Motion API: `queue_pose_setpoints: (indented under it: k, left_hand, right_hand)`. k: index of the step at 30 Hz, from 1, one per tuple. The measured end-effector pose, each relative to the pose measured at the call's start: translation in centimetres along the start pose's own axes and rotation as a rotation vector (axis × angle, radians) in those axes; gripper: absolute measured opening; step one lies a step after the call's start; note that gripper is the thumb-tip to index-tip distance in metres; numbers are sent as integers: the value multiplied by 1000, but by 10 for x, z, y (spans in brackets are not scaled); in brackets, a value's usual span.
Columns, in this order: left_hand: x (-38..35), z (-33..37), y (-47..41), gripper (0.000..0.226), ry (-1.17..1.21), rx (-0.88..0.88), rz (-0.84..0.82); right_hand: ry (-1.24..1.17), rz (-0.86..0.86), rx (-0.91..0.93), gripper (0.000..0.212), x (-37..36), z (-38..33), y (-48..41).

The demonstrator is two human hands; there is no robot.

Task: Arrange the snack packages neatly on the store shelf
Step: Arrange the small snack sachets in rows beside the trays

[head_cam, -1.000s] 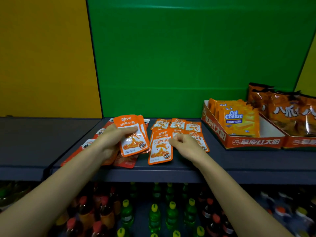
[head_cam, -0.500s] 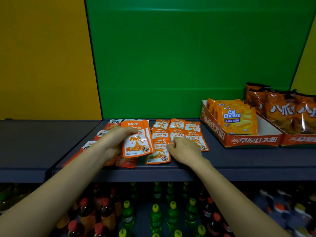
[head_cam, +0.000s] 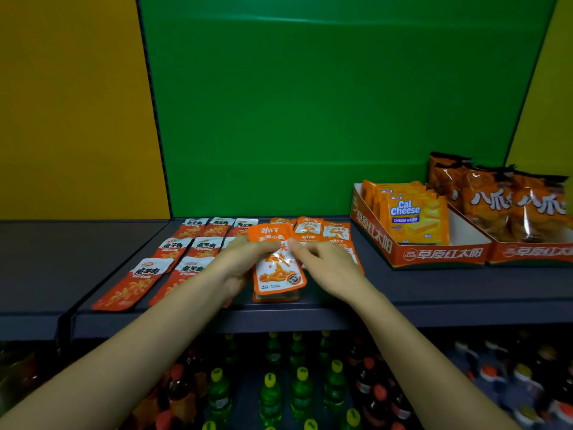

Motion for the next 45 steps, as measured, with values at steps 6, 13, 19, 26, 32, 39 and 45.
queue_pose_setpoints:
  k: [6, 13, 19, 26, 32, 39, 45]
  left_hand:
    - [-35, -8, -2, 18, 22, 21, -78]
    - [-51, -10, -4, 17, 26, 57, -78]
    - [-43, -2, -12, 6, -193, -70, -59]
    - [-43, -5, -17, 14, -469, -159, 10]
    - [-46, 0, -14, 15, -723, -205, 33]
    - [-47, 0, -15, 53, -1051, -273, 87]
    - [-45, -6, -24, 50, -1195, -292, 78]
  right_hand:
    - [-152, -38, -73, 37, 11, 28, 7]
    - [-280, 66, -158, 35, 30, 61, 15]
    - [-347, 208, -300, 29, 46, 94, 24]
    - [-142, 290, -399, 28, 39, 111, 35]
    - [-110, 314, -483, 29, 36, 105, 37]
    - [51, 298, -492, 31, 31, 95, 38]
    - [316, 251, -420, 39, 30, 86, 34]
Point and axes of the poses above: each hand's wrist, its own y-axis away from the middle knuckle, its own x-axis out of the back of the hand, z = x × y, the point moved 5 cm from there along -y, towards the middle knuckle, and after that the axes turned 8 degrees about y, right-handed, at the moved point
